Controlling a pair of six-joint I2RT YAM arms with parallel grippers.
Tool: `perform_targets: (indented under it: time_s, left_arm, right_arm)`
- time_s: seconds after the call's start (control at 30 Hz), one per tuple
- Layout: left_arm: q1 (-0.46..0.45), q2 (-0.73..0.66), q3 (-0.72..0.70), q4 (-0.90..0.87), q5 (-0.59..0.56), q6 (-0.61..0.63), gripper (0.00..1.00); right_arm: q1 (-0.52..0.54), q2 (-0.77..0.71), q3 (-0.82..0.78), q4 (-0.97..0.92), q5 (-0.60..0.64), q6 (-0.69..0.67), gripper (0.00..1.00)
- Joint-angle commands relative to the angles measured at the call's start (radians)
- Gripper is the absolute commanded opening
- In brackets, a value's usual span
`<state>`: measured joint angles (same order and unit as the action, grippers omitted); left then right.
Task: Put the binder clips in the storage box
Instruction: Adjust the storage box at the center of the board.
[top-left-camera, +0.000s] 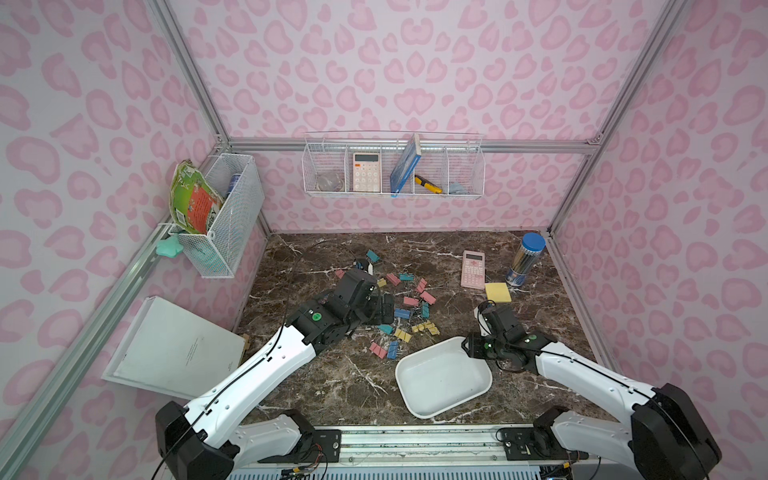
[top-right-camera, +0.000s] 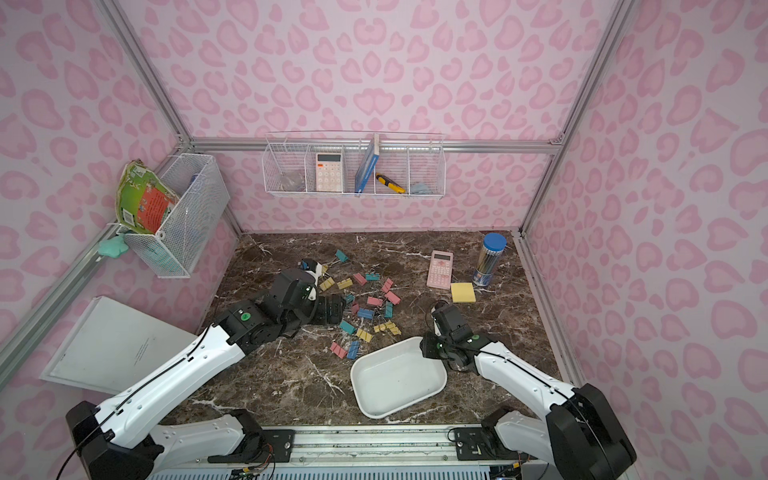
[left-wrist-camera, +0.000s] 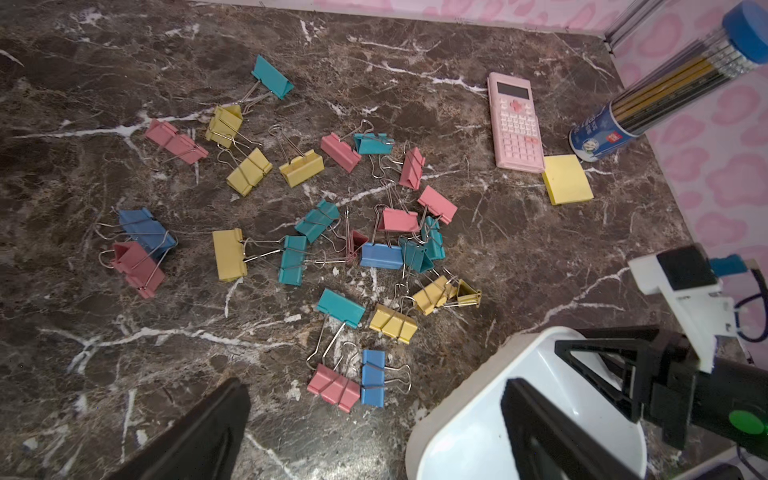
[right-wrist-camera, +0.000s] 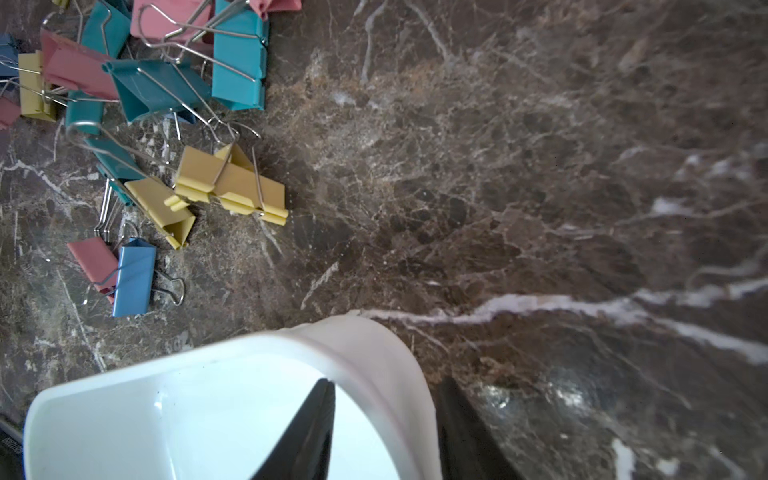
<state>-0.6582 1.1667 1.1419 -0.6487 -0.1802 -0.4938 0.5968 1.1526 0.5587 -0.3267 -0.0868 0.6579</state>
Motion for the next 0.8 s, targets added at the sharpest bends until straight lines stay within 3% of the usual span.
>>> perform_targets:
  time_s: [0.0,0.27,0.6,0.77]
  left_arm:
    - [0.03,-0.005,0.014,-0.008,-0.026,0.007,1.0]
    - [0.12,0.014,0.022,-0.003,-0.019,-0.006,0.99]
    - [0.173,-0.022,-0.033,0.002,-0.041,-0.081,1.0]
    - [0.188,-0.072,-0.048,-0.002,-0.041,-0.12,1.0]
  right_arm:
    - [0.04,-0.014,-0.012,-0.063,0.067,0.082,0.46]
    - [0.15,-0.079,-0.06,-0.152,0.216,0.312,0.44]
    - [0.198,-0.263,-0.101,-0.284,0.241,0.432,0.43]
    - [0.199,-0.38,-0.112,-0.352,0.21,0.47,0.58]
